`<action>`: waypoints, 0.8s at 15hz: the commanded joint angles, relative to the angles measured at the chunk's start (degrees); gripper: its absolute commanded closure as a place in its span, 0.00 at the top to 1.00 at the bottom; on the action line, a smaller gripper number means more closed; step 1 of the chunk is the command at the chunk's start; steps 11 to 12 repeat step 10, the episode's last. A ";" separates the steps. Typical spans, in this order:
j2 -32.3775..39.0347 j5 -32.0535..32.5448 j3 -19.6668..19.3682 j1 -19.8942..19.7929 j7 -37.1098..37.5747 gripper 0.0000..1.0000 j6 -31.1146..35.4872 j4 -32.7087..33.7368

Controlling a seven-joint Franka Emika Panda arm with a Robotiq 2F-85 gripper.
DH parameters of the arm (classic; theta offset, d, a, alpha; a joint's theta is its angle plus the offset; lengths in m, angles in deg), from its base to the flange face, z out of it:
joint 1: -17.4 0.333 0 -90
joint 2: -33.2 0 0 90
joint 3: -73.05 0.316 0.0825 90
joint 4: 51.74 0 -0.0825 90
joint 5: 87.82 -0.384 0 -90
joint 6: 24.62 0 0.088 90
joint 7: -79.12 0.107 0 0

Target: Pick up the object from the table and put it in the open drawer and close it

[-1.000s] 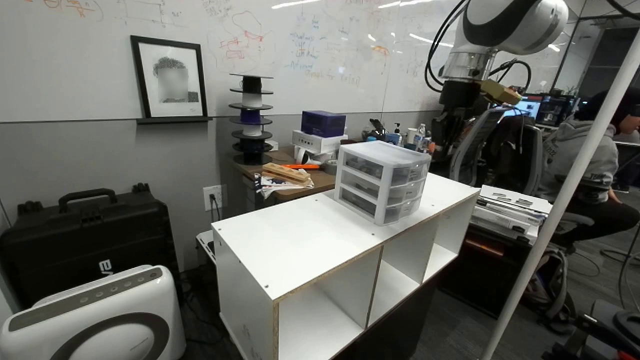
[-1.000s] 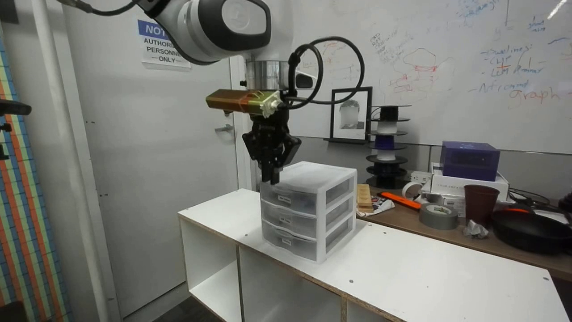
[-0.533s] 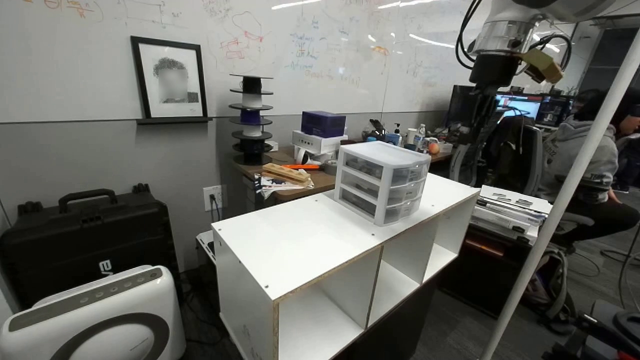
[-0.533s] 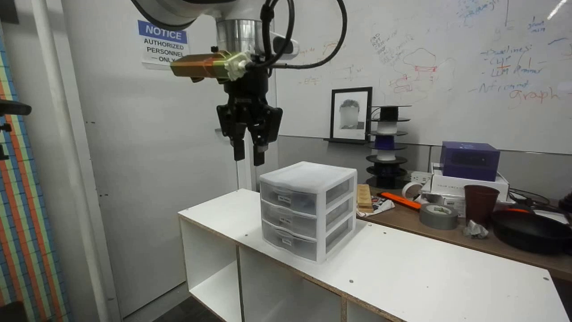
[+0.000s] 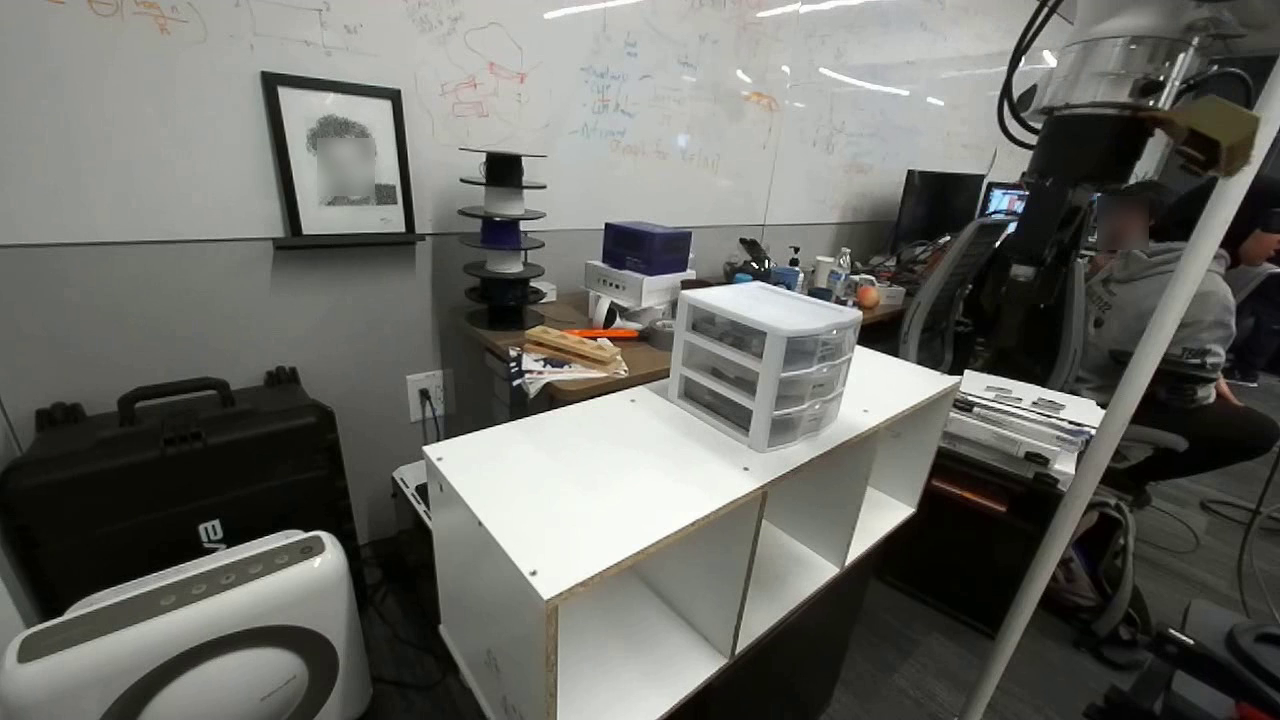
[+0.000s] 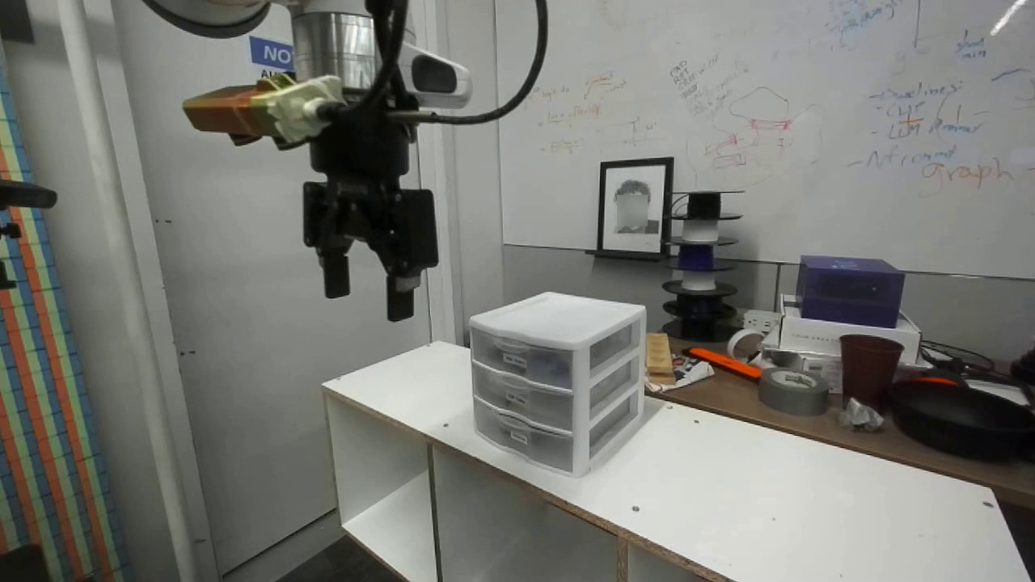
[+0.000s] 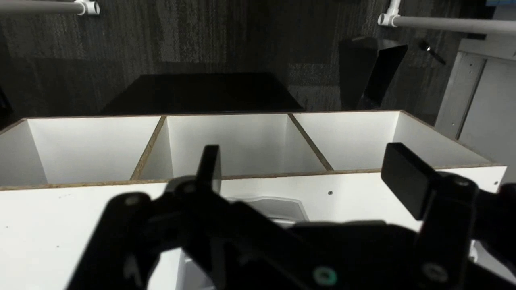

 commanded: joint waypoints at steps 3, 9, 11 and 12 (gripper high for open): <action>-5.58 0.46 -1.03 0.81 -0.53 1.00 -1.50 -4.64; -5.71 0.45 -1.14 0.80 -0.57 1.00 -1.58 -5.49; -5.62 0.44 -1.14 0.80 -0.57 1.00 -1.58 -5.48; -5.62 0.44 -1.14 0.80 -0.57 1.00 -1.58 -5.48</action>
